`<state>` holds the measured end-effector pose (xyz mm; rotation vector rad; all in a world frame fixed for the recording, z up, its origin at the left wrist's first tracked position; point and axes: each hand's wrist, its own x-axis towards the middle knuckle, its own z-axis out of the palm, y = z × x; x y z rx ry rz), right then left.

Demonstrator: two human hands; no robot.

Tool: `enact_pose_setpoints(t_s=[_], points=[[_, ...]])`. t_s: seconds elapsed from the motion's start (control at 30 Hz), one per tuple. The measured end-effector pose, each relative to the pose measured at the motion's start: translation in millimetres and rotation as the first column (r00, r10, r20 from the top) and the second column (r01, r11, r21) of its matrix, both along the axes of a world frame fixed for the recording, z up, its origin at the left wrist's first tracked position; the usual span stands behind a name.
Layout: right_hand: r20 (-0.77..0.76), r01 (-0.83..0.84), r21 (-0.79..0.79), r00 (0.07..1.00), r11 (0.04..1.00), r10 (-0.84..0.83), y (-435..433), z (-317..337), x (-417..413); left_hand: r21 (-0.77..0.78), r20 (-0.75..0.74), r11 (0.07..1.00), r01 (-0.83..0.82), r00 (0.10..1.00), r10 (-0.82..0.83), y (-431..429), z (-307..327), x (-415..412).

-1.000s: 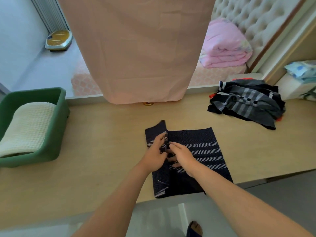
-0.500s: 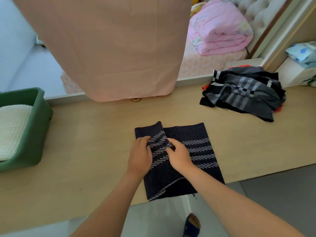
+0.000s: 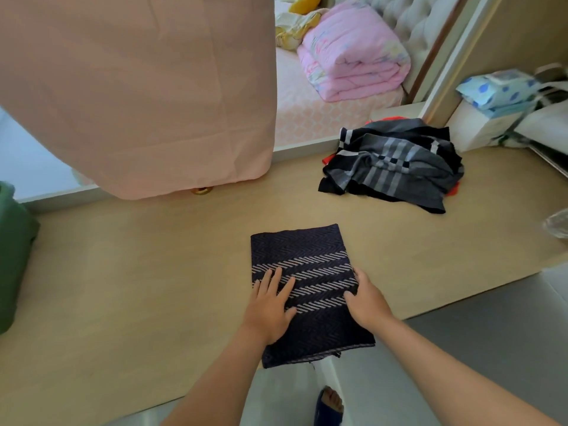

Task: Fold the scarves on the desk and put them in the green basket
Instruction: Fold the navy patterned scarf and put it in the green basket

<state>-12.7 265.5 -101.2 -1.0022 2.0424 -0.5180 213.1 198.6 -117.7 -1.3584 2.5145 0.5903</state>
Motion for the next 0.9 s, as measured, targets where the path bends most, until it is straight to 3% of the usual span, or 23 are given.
enact_pose_setpoints(t_s=[0.2,0.33,0.4,0.43,0.5,0.53,0.63,0.73,0.8,0.9], points=[[-0.097,-0.099,-0.158,0.992,0.982,0.084,-6.4,-2.4,8.2,-0.057,0.109,0.998,-0.022,0.994,0.029,2.1,-8.9,7.7],[-0.103,-0.162,-0.124,0.983,0.979,0.150,-8.9,-11.0,11.6,-0.103,0.064,0.988,-0.119,0.990,0.126,6.2,-14.7,28.1],[-0.225,-0.228,-0.086,0.953,0.970,0.204,-8.4,-12.4,15.8,-0.115,0.065,0.981,-0.159,0.984,0.167,9.4,-14.7,39.8],[-0.362,-0.289,-0.064,0.898,0.955,0.248,-7.0,-13.9,18.3,-0.116,0.073,0.979,-0.168,0.982,0.177,10.8,-14.8,45.0],[-0.630,-0.458,0.005,0.689,0.889,0.359,-2.2,-16.3,24.5,-0.109,0.090,0.978,-0.180,0.978,0.190,13.8,-12.3,50.3],[-0.689,-0.532,0.019,0.607,0.847,0.397,0.8,-13.9,29.3,-0.101,0.103,0.981,-0.168,0.979,0.179,14.8,-10.6,52.1],[-0.673,-0.732,-0.063,0.533,0.679,0.513,13.5,-14.1,47.1,-0.167,-0.012,0.983,-0.070,0.998,0.069,19.5,0.1,54.1],[-0.506,-0.811,0.058,0.479,0.583,0.717,31.2,-14.7,62.6,-0.155,-0.129,0.981,0.114,0.983,-0.135,29.2,-1.0,64.9],[-0.462,-0.809,0.212,0.411,0.548,0.786,39.6,-18.8,66.5,0.002,-0.030,0.979,0.203,0.979,-0.203,34.9,-1.6,76.1],[-0.527,-0.785,0.334,0.303,0.521,0.794,43.7,-21.9,71.3,-0.022,0.098,0.940,0.340,0.937,-0.336,37.8,-2.9,88.9]])
